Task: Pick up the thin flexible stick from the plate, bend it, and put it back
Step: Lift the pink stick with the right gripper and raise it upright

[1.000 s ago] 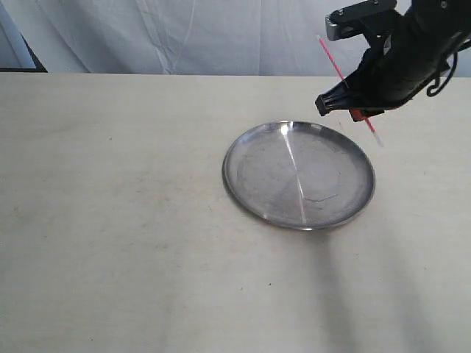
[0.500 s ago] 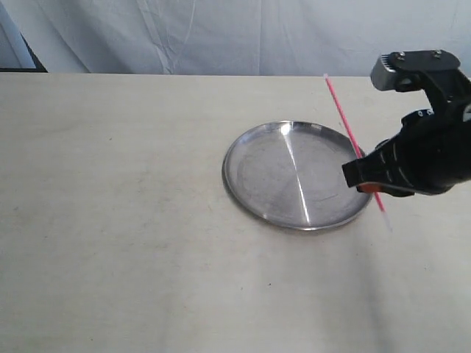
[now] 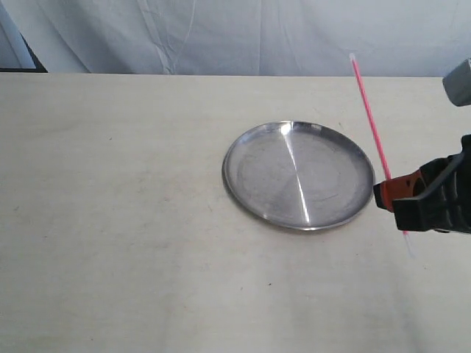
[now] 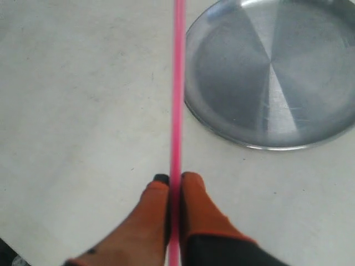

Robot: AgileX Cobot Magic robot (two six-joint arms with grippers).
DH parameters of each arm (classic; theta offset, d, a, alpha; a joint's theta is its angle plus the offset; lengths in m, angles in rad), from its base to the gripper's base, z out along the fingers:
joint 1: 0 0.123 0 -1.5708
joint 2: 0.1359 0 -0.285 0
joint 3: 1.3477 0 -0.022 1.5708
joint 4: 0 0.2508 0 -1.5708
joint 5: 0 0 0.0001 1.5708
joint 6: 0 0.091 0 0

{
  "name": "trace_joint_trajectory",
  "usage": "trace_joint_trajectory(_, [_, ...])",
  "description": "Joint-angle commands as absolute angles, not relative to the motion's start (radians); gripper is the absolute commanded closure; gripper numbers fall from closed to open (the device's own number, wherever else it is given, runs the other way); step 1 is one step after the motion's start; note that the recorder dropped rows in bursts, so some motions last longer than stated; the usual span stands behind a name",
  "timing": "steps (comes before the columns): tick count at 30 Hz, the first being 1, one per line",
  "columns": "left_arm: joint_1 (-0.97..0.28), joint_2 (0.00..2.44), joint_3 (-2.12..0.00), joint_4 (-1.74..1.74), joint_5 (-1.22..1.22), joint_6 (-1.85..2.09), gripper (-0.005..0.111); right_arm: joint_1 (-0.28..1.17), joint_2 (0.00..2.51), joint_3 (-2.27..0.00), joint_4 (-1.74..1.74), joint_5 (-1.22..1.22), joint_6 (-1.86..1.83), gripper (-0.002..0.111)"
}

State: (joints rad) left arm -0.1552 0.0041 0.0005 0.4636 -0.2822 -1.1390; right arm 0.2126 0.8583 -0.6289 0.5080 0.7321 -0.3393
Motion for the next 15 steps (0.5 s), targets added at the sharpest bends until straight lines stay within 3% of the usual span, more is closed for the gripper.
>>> trace_joint_trajectory(1, [-0.161,0.000,0.000,0.714,-0.353,-1.364,0.106,0.211,0.842,-0.624,0.507,0.759,-0.347,0.109])
trace_joint_trajectory(9, [-0.161,0.006,-0.001,0.938,-0.593,-1.529,0.106,0.211,0.842,-0.624,0.510,0.815,-0.345,0.109])
trace_joint_trajectory(15, [-0.161,0.118,-0.168,1.091,-0.625,-1.533,0.106,0.211,0.842,-0.624,0.580,0.843,-0.356,0.109])
